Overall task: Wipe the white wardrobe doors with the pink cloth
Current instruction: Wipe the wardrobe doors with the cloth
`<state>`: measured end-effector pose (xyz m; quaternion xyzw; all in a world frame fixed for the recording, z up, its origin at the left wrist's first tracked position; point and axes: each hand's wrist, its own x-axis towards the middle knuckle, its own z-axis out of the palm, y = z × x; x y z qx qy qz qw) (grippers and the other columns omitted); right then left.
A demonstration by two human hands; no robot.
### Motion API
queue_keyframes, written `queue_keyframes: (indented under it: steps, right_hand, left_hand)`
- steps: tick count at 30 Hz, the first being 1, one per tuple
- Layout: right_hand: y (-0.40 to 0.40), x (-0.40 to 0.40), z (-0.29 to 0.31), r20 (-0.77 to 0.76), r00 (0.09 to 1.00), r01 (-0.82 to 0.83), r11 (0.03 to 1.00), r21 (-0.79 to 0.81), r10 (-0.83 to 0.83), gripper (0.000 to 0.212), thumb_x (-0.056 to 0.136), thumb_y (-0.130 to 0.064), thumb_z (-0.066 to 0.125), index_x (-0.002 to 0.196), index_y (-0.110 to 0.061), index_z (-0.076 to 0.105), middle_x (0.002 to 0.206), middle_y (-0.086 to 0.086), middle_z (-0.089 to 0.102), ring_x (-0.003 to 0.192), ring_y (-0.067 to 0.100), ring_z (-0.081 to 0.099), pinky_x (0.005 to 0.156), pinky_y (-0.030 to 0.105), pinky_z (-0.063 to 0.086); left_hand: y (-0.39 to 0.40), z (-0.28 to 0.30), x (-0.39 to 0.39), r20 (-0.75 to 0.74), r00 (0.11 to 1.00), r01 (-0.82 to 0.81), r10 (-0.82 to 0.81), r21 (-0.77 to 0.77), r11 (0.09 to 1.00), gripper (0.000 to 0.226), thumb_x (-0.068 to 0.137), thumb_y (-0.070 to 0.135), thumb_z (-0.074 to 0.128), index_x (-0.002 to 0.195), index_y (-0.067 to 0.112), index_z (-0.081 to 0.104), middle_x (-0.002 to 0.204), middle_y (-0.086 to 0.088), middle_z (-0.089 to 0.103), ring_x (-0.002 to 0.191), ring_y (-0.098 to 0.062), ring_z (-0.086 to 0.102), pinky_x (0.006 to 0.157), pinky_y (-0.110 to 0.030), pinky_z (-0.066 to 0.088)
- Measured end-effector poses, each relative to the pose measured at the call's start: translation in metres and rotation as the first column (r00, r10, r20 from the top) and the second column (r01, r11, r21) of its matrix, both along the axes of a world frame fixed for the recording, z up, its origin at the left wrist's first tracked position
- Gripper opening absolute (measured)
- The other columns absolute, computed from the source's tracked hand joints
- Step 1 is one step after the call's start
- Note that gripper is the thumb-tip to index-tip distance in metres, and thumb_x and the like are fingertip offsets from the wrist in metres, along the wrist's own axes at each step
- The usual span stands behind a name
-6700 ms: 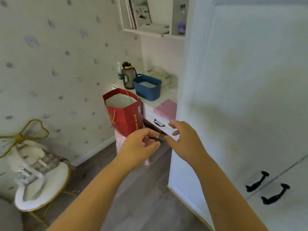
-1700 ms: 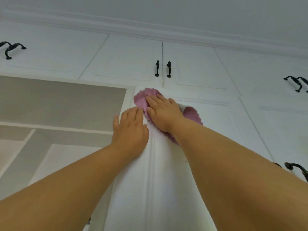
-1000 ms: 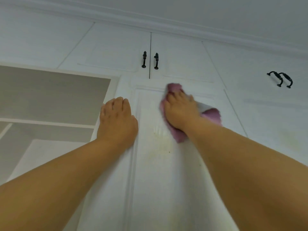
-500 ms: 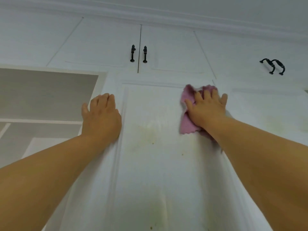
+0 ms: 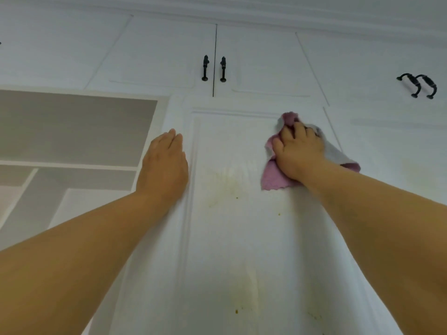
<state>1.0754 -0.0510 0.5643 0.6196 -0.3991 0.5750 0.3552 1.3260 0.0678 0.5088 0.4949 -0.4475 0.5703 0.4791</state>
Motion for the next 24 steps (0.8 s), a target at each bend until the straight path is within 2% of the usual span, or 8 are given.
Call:
queue_keyframes:
  steps: [3, 5, 8, 13, 16, 20, 24]
  right_hand:
    - [0.015, 0.026, 0.003, -0.130, 0.981, -0.146, 0.989, -0.032, 0.141, 0.055, 0.106, -0.043, 0.019, 0.160, -0.033, 0.013, 0.168, 0.002, 0.007, 0.150, 0.031, 0.018, 0.123, 0.049, 0.005]
    - [0.025, 0.045, 0.010, -0.217, 0.965, -0.165, 0.984, -0.060, 0.149, 0.054, 0.106, -0.045, 0.018, 0.159, -0.040, 0.011, 0.168, -0.002, 0.007, 0.150, 0.029, 0.016, 0.124, 0.051, 0.002]
    - [0.041, 0.070, 0.026, -0.308, 0.940, -0.178, 0.981, -0.076, 0.147, 0.053, 0.105, -0.050, 0.017, 0.157, -0.043, 0.018, 0.166, -0.004, 0.017, 0.149, 0.027, 0.018, 0.123, 0.053, 0.001]
    - [0.052, 0.093, 0.042, -0.397, 0.911, -0.177, 0.976, -0.130, 0.113, 0.052, 0.103, -0.057, 0.016, 0.153, -0.046, 0.028, 0.162, -0.008, 0.026, 0.145, 0.028, 0.023, 0.122, 0.053, 0.007]
    - [0.055, 0.099, 0.037, -0.446, 0.889, -0.182, 0.974, -0.138, 0.103, 0.052, 0.104, -0.054, 0.015, 0.155, -0.045, 0.023, 0.165, -0.009, 0.020, 0.149, 0.024, 0.020, 0.122, 0.054, 0.008]
    - [0.058, 0.103, 0.019, -0.464, 0.881, -0.176, 0.974, -0.139, 0.093, 0.054, 0.106, -0.047, 0.014, 0.159, -0.036, 0.013, 0.168, -0.008, 0.007, 0.154, 0.020, 0.007, 0.124, 0.051, 0.001]
    - [0.060, 0.109, -0.016, -0.497, 0.866, -0.165, 0.972, -0.166, 0.062, 0.056, 0.105, -0.046, 0.012, 0.159, -0.034, 0.018, 0.168, -0.005, 0.011, 0.154, 0.022, 0.011, 0.123, 0.050, 0.004]
  left_hand:
    - [0.001, 0.001, 0.011, 0.032, 0.995, 0.098, -0.098, -0.018, 0.995, 0.046, 0.106, 0.009, 0.034, 0.151, 0.003, 0.036, 0.160, -0.012, 0.030, 0.151, -0.026, 0.021, 0.121, -0.027, 0.009]
    - [0.002, 0.001, 0.018, 0.052, 0.991, 0.126, -0.125, -0.017, 0.992, 0.046, 0.105, 0.007, 0.034, 0.152, 0.004, 0.036, 0.161, -0.009, 0.030, 0.151, -0.023, 0.021, 0.118, -0.019, 0.005]
    - [0.002, 0.001, 0.021, 0.078, 0.988, 0.133, -0.133, -0.002, 0.991, 0.048, 0.105, 0.006, 0.034, 0.153, 0.006, 0.033, 0.162, -0.007, 0.027, 0.152, -0.019, 0.018, 0.113, -0.011, -0.001]
    - [0.000, 0.001, 0.025, 0.099, 0.988, 0.118, -0.116, -0.012, 0.993, 0.050, 0.104, 0.005, 0.034, 0.154, 0.007, 0.032, 0.163, -0.006, 0.026, 0.152, -0.018, 0.016, 0.115, -0.014, -0.001]
    - [-0.002, 0.001, 0.027, 0.095, 0.987, 0.131, -0.129, -0.019, 0.991, 0.051, 0.104, 0.005, 0.034, 0.154, 0.009, 0.032, 0.163, -0.004, 0.026, 0.152, -0.018, 0.016, 0.117, -0.016, 0.001]
    - [-0.001, 0.002, 0.027, 0.100, 0.981, 0.168, -0.165, -0.026, 0.985, 0.050, 0.103, 0.003, 0.035, 0.152, 0.007, 0.036, 0.161, -0.006, 0.031, 0.151, -0.020, 0.021, 0.118, -0.018, 0.006]
    - [0.003, -0.004, 0.023, 0.099, 0.970, 0.225, -0.222, -0.019, 0.974, 0.052, 0.098, -0.003, 0.037, 0.149, 0.007, 0.042, 0.156, -0.009, 0.039, 0.149, -0.023, 0.028, 0.118, -0.021, 0.012]
